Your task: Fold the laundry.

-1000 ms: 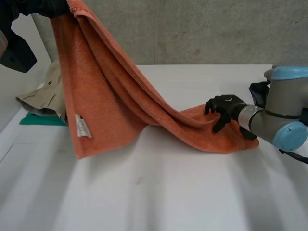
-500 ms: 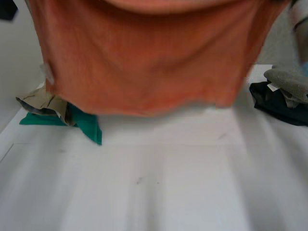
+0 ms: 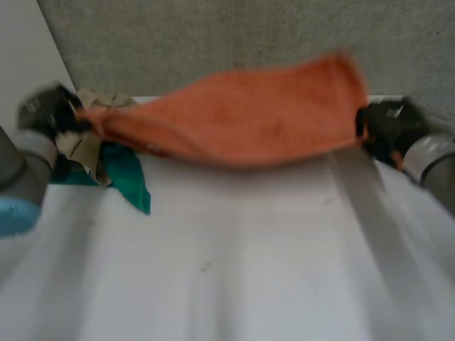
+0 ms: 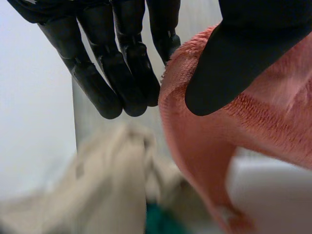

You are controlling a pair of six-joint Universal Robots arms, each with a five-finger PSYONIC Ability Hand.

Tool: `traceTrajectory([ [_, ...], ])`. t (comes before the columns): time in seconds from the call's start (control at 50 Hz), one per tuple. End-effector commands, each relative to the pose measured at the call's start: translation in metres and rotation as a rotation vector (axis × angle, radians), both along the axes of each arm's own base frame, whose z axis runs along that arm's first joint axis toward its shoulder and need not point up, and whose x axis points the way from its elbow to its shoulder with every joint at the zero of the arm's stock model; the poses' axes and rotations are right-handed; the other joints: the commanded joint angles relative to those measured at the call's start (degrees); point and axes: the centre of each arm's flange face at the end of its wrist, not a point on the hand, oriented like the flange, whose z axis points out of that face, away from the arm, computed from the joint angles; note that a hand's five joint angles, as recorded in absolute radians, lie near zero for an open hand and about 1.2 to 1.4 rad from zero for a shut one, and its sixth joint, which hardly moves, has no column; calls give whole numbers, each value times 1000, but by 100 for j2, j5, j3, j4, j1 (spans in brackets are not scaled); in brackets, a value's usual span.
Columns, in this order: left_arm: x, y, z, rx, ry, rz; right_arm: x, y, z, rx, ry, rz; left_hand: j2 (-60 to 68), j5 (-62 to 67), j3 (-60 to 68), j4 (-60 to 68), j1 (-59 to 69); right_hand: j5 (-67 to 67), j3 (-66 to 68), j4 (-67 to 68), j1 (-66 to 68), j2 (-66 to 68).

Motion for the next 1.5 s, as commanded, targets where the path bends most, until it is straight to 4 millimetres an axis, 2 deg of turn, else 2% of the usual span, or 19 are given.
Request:
traceTrajectory([
  [0.02, 6, 9, -58, 136, -62, -21, 6, 3, -65, 69, 40, 29, 1123, 1347, 1185, 1141, 1360, 1225, 1176, 1135, 1509, 1260],
  [0.14, 15, 9, -46, 136, -74, -3, -4, -2, -61, 85, 19, -23, 1123, 1347, 1185, 1141, 1360, 871, 821, 781, 1154, 906],
  [0.34, 22, 11, -32, 117, -79, 9, -21, -11, -66, 246, -1, -99, 1123, 1347, 1185, 1141, 1360, -2256, -2306, -2346, -1973, -2221],
  [0.42, 23, 10, -31, 116, -81, 14, -30, -14, -67, 321, -28, -162, 1123, 1347, 1185, 1141, 1360, -2377, -2426, -2467, -2093, -2342],
  [0.6, 23, 14, -28, 130, -77, 12, -36, -17, -69, 418, -124, -223, 1123, 1347, 1185, 1141, 1360, -2075, -2124, -2165, -1791, -2040],
  [0.68, 23, 18, -25, 154, -81, 8, -38, -16, -67, 415, -113, -222, 1123, 1347, 1185, 1141, 1360, 1216, 1166, 1126, 1499, 1251],
  [0.74, 22, 25, -23, 192, -85, -1, -38, -14, -61, 401, -78, -191, 1123, 1347, 1185, 1141, 1360, 1225, 1176, 1135, 1509, 1260],
  [0.82, 22, 41, -22, 297, -95, -28, -46, -1, -42, 396, 41, -133, 1123, 1347, 1185, 1141, 1360, 1225, 1176, 1135, 1509, 1260],
  [0.92, 28, 67, -22, 481, -179, -71, -70, 27, -18, 497, 268, -66, 1123, 1347, 1185, 1141, 1360, 1225, 1176, 1135, 1509, 1260],
  [1.02, 36, 102, -24, 655, -436, -218, -89, 72, 1, 719, 526, 140, 1123, 1347, 1185, 1141, 1360, 1225, 1176, 1135, 1509, 1260],
  [1.1, 40, 115, -26, 670, -616, -322, -88, 80, 9, 725, 584, 202, 1123, 1347, 1185, 1141, 1360, 1225, 1176, 1135, 1509, 1260],
  [1.22, 25, 99, -23, 545, -657, -335, -72, 55, 3, 569, 555, 138, 1123, 1347, 1185, 1141, 1360, 1225, 1176, 1135, 1509, 1260],
  [1.3, 7, 74, -9, 419, -600, -304, -58, 28, 8, 400, 527, 84, 1123, 1347, 1185, 1141, 1360, 1225, 1176, 1135, 1509, 1260],
  [1.38, -8, 34, 31, 183, -507, -214, -47, -9, 48, 112, 447, -27, 1123, 1347, 1185, 1141, 1360, 1225, 1176, 1135, 1509, 1260],
  [1.4, -12, 15, 57, 49, -452, -153, -45, -25, 72, -28, 385, -88, 1123, 1347, 1185, 1141, 1360, 1225, 1176, 1135, 1509, 1260],
  [1.44, -14, 1, 84, -73, -397, -101, -47, -40, 101, -187, 299, -160, 1123, 1347, 1185, 1141, 1360, 1225, 1176, 1135, 1509, 1260],
  [1.46, -14, -5, 97, -130, -369, -73, -48, -45, 114, -255, 266, -187, 1123, 1347, 1185, 1141, 1360, 1225, 1176, 1135, 1509, 1260],
  [1.48, -12, -17, 122, -243, -300, -13, -51, -50, 144, -399, 183, -242, 1123, 1347, 1185, 1141, 1360, 1225, 1176, 1135, 1509, 1260],
  [1.5, -10, -22, 134, -300, -264, 9, -53, -51, 158, -465, 141, -258, 1123, 1347, 1185, 1141, 1360, 1225, 1176, 1135, 1509, 1260],
])
